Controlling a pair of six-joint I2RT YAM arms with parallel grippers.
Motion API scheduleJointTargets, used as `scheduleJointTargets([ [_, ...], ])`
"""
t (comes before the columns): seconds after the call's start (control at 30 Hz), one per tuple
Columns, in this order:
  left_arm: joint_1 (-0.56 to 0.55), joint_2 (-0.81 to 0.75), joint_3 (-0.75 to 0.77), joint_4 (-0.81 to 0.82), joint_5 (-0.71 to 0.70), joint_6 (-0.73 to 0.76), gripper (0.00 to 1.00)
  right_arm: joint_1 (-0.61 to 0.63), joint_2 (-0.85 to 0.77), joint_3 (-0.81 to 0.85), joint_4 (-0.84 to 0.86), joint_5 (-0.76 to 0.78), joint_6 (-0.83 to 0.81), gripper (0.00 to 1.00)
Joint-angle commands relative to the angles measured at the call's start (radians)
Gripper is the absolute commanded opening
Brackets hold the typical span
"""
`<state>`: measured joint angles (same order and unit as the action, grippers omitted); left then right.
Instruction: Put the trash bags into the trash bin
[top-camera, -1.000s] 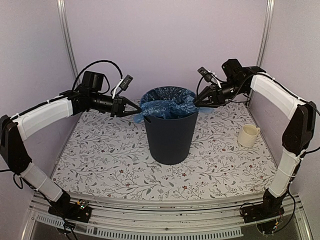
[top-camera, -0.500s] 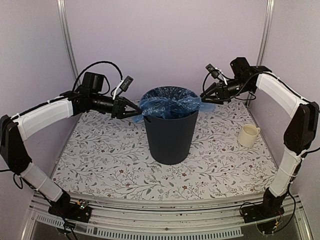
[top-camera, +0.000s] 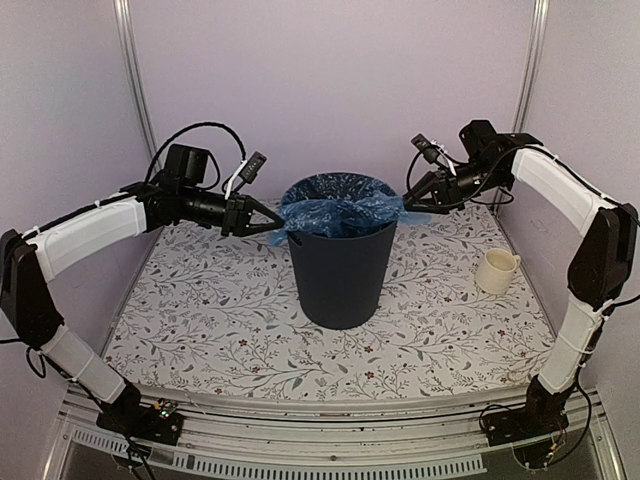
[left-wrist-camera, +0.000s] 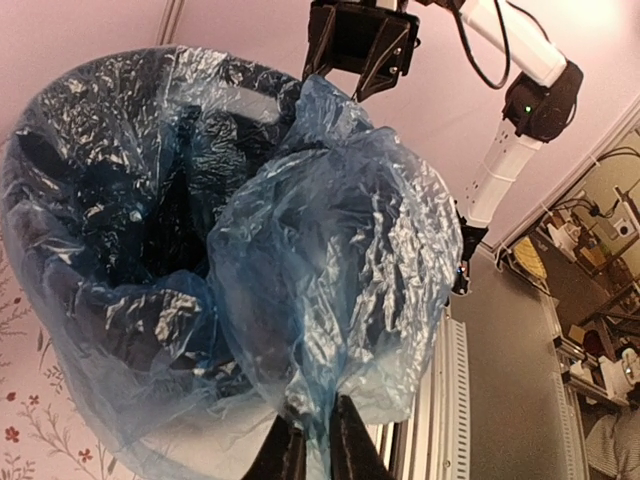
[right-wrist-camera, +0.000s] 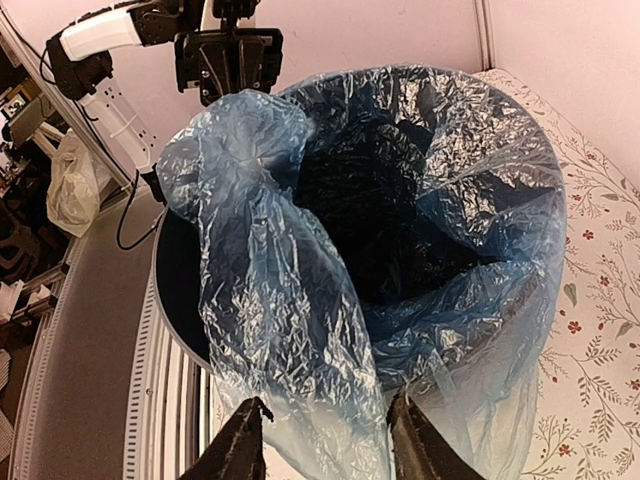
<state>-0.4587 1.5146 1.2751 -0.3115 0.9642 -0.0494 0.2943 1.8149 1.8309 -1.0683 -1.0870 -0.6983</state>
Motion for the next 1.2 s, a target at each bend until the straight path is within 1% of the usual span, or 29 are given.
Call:
scheduleJointTargets([
  [0.0, -0.009, 0.011, -0.006, 0.020, 0.029, -0.001, 0.08, 0.004, -0.047, -0.025, 0.001, 0.002, -0.010, 0.46],
  [0.1, -0.010, 0.008, -0.006, 0.022, 0.028, -0.002, 0.02, 0.004, -0.058, -0.042, 0.050, 0.034, 0.035, 0.45],
  [0.13, -0.010, 0.006, -0.006, 0.023, 0.027, -0.003, 0.00, 0.004, -0.055, -0.041, 0.053, 0.035, 0.047, 0.44],
  [0.17, -0.012, 0.005, -0.006, 0.023, 0.027, -0.004, 0.00, 0.003, -0.053, -0.040, 0.049, 0.028, 0.049, 0.40],
  [0.23, -0.016, -0.003, -0.009, 0.022, 0.019, -0.007, 0.00, 0.004, -0.054, -0.039, 0.045, 0.015, 0.049, 0.30],
  [0.27, -0.019, -0.008, -0.011, 0.023, 0.017, -0.007, 0.00, 0.004, -0.057, -0.040, 0.047, 0.011, 0.052, 0.23],
  [0.3, -0.022, -0.015, -0.014, 0.022, 0.017, -0.006, 0.00, 0.005, -0.065, -0.043, 0.055, 0.013, 0.057, 0.12],
  [0.33, -0.023, -0.022, -0.019, 0.020, 0.018, -0.005, 0.00, 0.006, -0.078, -0.052, 0.076, 0.027, 0.067, 0.05],
  [0.37, -0.029, -0.028, -0.021, 0.014, 0.023, 0.000, 0.00, 0.010, -0.097, -0.071, 0.108, 0.055, 0.082, 0.03],
  [0.43, -0.039, -0.036, -0.014, -0.026, 0.036, 0.024, 0.00, 0.033, -0.150, -0.123, 0.154, 0.125, 0.112, 0.02],
  [0.53, -0.062, -0.048, -0.021, -0.071, 0.033, 0.050, 0.00, 0.082, -0.237, -0.219, 0.204, 0.215, 0.089, 0.02],
  [0.7, -0.096, -0.073, -0.080, -0.081, 0.017, 0.057, 0.00, 0.152, -0.330, -0.338, 0.258, 0.290, 0.035, 0.02],
  [0.8, -0.119, -0.079, -0.122, -0.081, -0.055, 0.073, 0.00, 0.165, -0.357, -0.385, 0.280, 0.310, 0.022, 0.02],
  [1.0, -0.141, -0.072, -0.188, -0.015, -0.112, 0.070, 0.00, 0.169, -0.417, -0.518, 0.379, 0.360, -0.003, 0.02],
  [1.17, -0.141, -0.043, -0.228, 0.061, -0.154, 0.079, 0.00, 0.169, -0.427, -0.610, 0.438, 0.409, -0.027, 0.02],
])
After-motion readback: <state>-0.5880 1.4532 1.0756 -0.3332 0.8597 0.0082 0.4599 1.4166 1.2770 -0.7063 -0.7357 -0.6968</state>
